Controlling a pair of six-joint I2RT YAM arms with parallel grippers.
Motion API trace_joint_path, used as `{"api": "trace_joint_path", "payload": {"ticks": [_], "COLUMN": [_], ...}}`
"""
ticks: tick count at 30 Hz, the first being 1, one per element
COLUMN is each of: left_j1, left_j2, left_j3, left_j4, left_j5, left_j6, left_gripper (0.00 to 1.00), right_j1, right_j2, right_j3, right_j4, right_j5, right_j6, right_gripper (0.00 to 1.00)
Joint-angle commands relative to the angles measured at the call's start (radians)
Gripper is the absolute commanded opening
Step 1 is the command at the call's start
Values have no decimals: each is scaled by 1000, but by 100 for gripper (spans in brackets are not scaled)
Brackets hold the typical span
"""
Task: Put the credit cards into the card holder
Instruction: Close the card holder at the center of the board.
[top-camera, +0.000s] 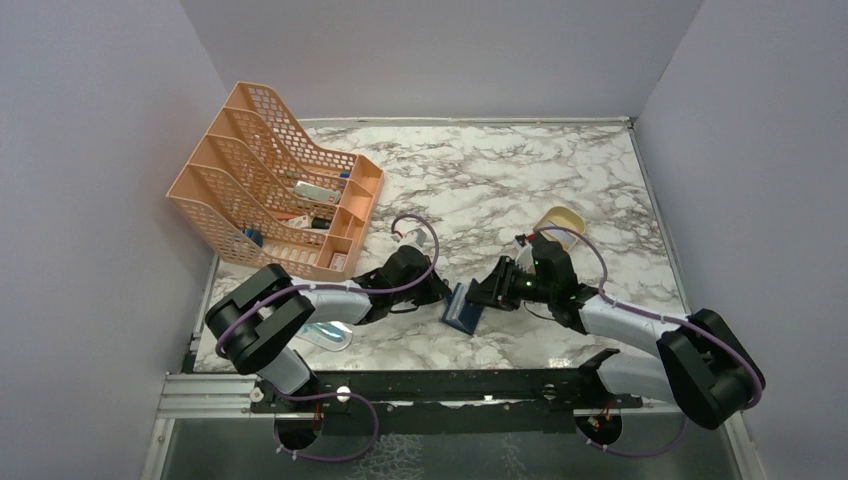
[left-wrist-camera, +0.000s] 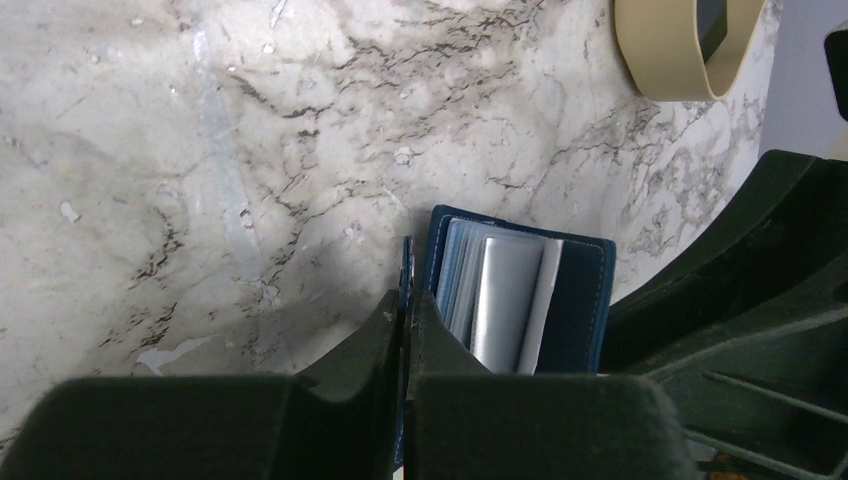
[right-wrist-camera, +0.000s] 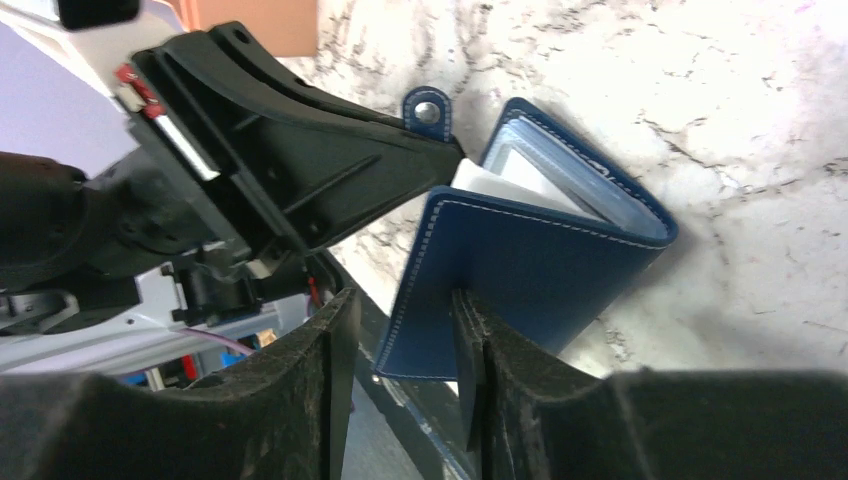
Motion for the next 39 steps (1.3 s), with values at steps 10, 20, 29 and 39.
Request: {"api": "trace_joint_path", "payload": {"ticks": [10,20,29,39], "left_j1": [-1,0,-1,24], "left_j2": [-37,-145,-148,-221], "left_j3": [-78,-189,-218,-210], "left_j4": [118,264,373,332], "left_j5": [22,105,296,364], "left_j6": [10,165,364,464], "left_gripper": [4,17,20,22], "right_j1": [14,33,71,83], "right_j2": [228,330,358,355], "right_j3": [137,248,291,303], "right_j4": [-168,-335,-371,-386], "right_j5": [112,214,236,251], "right_j6": [-255,-449,-525,-620], "right_gripper": [18,18,18,18]}}
